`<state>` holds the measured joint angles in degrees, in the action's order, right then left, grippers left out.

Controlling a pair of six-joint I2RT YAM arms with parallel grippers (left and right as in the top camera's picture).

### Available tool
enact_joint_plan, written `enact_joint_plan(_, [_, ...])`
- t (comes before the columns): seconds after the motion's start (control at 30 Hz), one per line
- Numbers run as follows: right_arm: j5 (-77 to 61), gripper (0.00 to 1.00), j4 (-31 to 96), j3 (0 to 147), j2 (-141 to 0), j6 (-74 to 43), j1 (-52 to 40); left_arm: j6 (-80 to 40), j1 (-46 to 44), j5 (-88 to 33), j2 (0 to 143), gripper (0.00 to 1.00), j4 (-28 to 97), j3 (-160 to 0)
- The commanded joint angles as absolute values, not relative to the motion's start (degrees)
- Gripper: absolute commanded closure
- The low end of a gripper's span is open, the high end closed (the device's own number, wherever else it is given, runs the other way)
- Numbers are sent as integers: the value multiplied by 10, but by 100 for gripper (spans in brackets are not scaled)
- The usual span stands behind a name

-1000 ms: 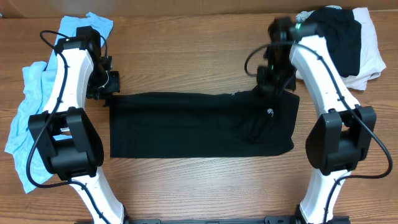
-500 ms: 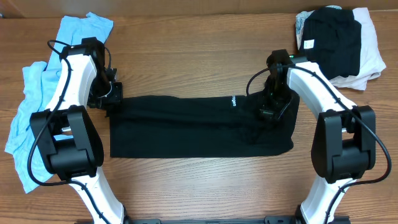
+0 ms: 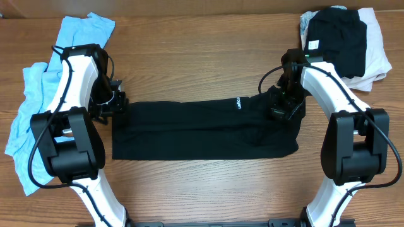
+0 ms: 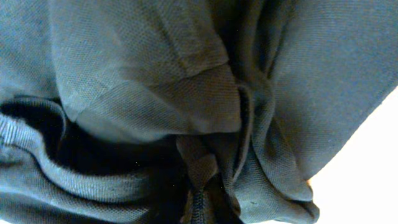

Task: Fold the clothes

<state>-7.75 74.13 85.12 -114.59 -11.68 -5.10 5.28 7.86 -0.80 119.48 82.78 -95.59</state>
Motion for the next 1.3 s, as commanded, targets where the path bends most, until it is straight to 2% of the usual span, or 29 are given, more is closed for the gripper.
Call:
enact_joint_plan(0.0, [-108, 85, 744, 851, -1124, -82, -46, 58, 78, -15, 1175, 18, 826, -953])
enact_joint_plan(0.2, [-155, 67, 753, 876, -1123, -25, -50, 65, 98, -60, 1175, 10, 791, -952])
enact_joint_plan(0.23, [-163, 59, 756, 882, -1122, -13, -52, 72, 101, -71, 1175, 9, 790, -951])
enact_joint_plan(0.3, [-174, 37, 757, 895, -1118, 0, -58, 77, 105, -78, 1175, 3, 787, -944])
enact_joint_plan(0.37, [-175, 27, 753, 910, -1115, 1, -65, 77, 106, -78, 1175, 0, 769, -926])
enact_joint_plan(0.67, [-175, 25, 737, 945, -1115, 2, -86, 75, 106, -93, 1175, 0, 641, -808])
enact_joint_plan(0.9, [-175, 24, 735, 945, -1115, -17, -86, 75, 105, -90, 1175, 5, 578, -752])
enact_joint_plan(1.0, [-175, 25, 733, 945, -1115, -18, -86, 72, 105, -90, 1175, 19, 551, -729])
enact_joint_plan(1.07, [-175, 25, 730, 945, -1115, -20, -86, 64, 105, -90, 1176, 37, 531, -711])
enact_joint_plan(1.1, [-175, 25, 728, 945, -1115, -22, -86, 60, 105, -90, 1176, 50, 521, -701])
enact_joint_plan(1.13, [-175, 25, 726, 945, -1115, -24, -86, 59, 105, -90, 1176, 71, 510, -691])
enact_joint_plan(1.17, [-175, 26, 725, 945, -1115, -29, -86, 59, 105, -89, 1176, 86, 505, -686])
enact_joint_plan(1.2, [-175, 28, 724, 945, -1115, -30, -86, 53, 105, -84, 1176, 96, 503, -684])
enact_joint_plan(1.27, [-175, 37, 722, 945, -1115, -31, -86, 45, 106, -71, 1175, 96, 498, -688])
